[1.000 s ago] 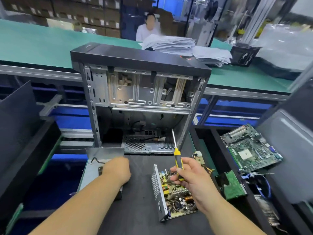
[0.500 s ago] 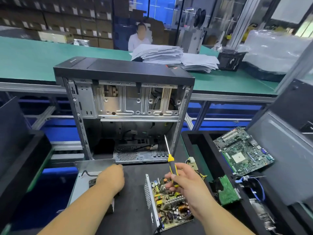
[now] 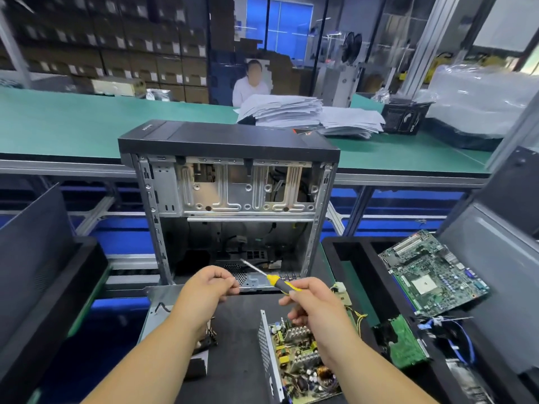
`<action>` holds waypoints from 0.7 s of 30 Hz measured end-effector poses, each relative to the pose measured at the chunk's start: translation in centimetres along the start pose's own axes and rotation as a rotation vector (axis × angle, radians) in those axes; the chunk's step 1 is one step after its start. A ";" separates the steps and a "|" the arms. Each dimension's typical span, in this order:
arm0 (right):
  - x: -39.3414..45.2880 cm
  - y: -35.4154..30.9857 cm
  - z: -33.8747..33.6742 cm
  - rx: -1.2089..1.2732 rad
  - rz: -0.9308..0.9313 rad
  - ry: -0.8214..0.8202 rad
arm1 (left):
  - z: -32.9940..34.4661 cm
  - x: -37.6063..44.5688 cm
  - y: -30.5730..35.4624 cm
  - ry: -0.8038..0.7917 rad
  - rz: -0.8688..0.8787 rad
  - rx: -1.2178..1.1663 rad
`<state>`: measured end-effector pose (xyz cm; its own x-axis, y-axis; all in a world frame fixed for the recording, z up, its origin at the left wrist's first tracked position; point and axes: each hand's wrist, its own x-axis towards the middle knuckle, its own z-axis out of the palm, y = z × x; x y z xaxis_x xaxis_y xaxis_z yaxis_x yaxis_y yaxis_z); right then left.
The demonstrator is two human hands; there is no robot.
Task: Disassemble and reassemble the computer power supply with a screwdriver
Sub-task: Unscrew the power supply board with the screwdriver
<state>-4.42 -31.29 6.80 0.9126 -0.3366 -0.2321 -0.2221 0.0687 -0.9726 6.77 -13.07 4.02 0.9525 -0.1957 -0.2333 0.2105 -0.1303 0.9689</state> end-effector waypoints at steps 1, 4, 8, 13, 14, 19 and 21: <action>0.1 -0.2 0.3 0.008 0.000 -0.002 | 0.0 -0.1 0.2 0.008 -0.015 -0.043; 0.2 -0.9 1.2 0.031 -0.014 0.003 | 0.2 -0.2 0.5 0.010 -0.051 -0.121; 0.4 -1.5 1.6 0.065 -0.008 0.031 | 0.6 -0.2 0.6 -0.006 -0.076 -0.184; 0.3 -1.6 0.9 0.111 -0.011 0.086 | 1.1 -0.3 0.5 -0.015 -0.078 -0.219; 0.3 -1.6 0.7 0.117 -0.010 0.096 | 1.3 -0.3 0.5 -0.018 -0.079 -0.230; -0.1 -1.7 0.3 0.119 -0.016 0.116 | 2.3 -0.6 0.6 -0.018 -0.059 -0.310; -0.3 -1.7 0.2 0.088 -0.027 0.116 | 2.6 -0.8 0.6 -0.021 -0.064 -0.332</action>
<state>-4.27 -31.13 8.51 0.8708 -0.4454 -0.2083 -0.1626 0.1391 -0.9768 5.60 -15.57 4.58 0.9310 -0.2178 -0.2928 0.3332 0.1803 0.9255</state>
